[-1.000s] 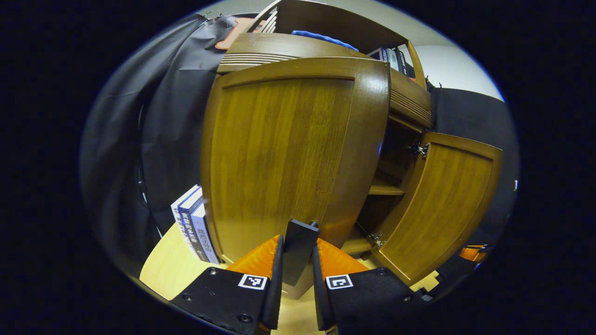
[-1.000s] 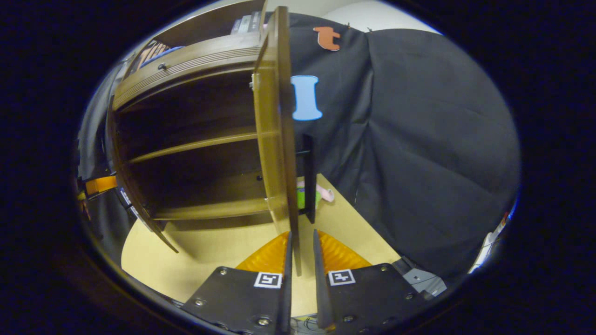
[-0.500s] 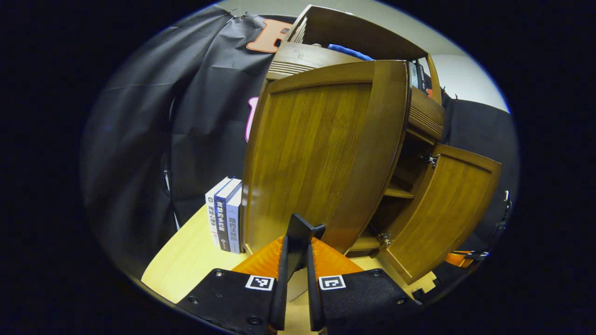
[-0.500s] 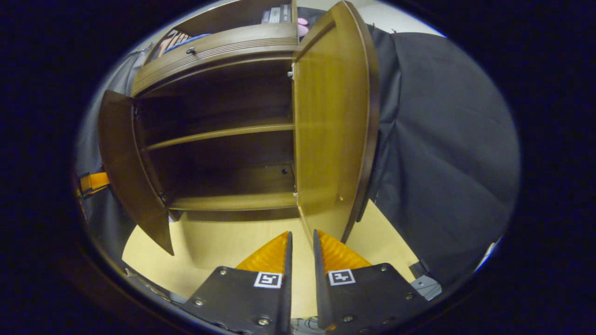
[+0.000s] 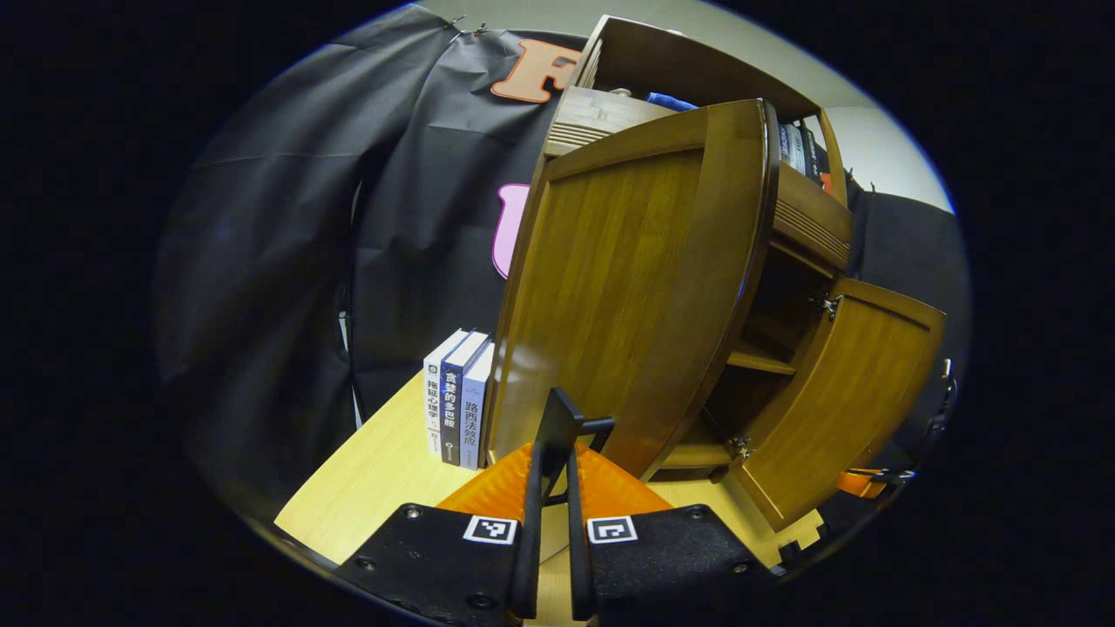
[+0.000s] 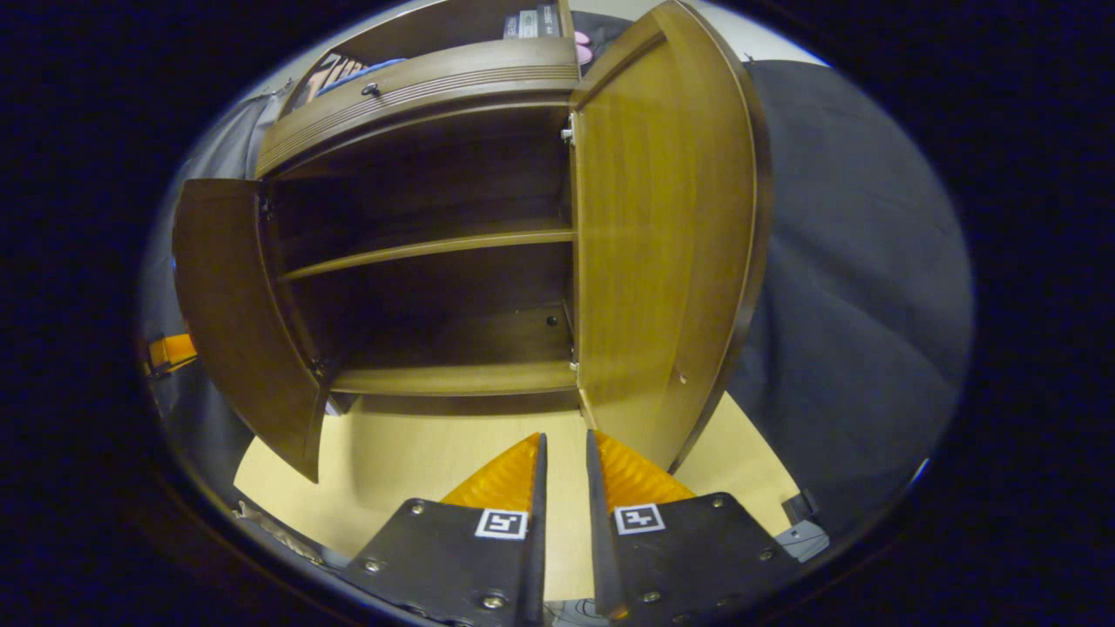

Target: Open the right door of the double-door shoe cabinet with the right hand, and open the left door with the left hand.

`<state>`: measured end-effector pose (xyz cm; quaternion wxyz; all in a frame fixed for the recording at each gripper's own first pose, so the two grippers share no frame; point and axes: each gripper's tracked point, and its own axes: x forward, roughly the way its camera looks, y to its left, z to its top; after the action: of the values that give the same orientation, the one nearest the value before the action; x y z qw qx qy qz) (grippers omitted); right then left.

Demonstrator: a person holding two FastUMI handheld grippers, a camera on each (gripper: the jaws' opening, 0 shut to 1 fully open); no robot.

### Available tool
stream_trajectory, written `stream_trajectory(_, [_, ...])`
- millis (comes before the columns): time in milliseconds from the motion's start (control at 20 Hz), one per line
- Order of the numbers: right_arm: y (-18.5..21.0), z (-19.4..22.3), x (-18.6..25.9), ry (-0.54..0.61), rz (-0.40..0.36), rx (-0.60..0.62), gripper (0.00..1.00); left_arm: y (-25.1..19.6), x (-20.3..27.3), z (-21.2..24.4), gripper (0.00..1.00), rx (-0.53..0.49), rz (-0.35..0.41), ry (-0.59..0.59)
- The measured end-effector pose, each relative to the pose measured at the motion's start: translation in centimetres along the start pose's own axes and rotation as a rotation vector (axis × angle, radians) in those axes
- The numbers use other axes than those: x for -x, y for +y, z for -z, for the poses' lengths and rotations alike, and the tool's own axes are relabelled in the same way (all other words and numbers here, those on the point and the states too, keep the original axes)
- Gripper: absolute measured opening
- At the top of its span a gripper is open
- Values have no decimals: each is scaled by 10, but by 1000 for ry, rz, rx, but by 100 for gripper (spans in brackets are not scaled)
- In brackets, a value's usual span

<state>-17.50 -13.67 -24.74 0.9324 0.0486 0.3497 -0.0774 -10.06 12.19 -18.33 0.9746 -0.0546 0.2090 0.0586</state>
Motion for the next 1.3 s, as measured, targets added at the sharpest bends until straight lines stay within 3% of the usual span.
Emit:
stream_trajectory(550, [12, 1, -3, -12, -132, 50, 22, 56, 25, -12, 12, 31, -158, -29])
stream_trajectory(900, [51, -9, -12, -15, -221, 82, 22, 78, 49, -11, 12, 58, -244, -45])
stream_trajectory(1050, [62, -26, -7, -47, -254, 76, 22, 64, 56, -22, 12, 100, -224, -78])
stream_trajectory(1300, [75, -89, 12, -184, -285, 45, 22, 19, 61, -45, 12, 32, -155, -124])
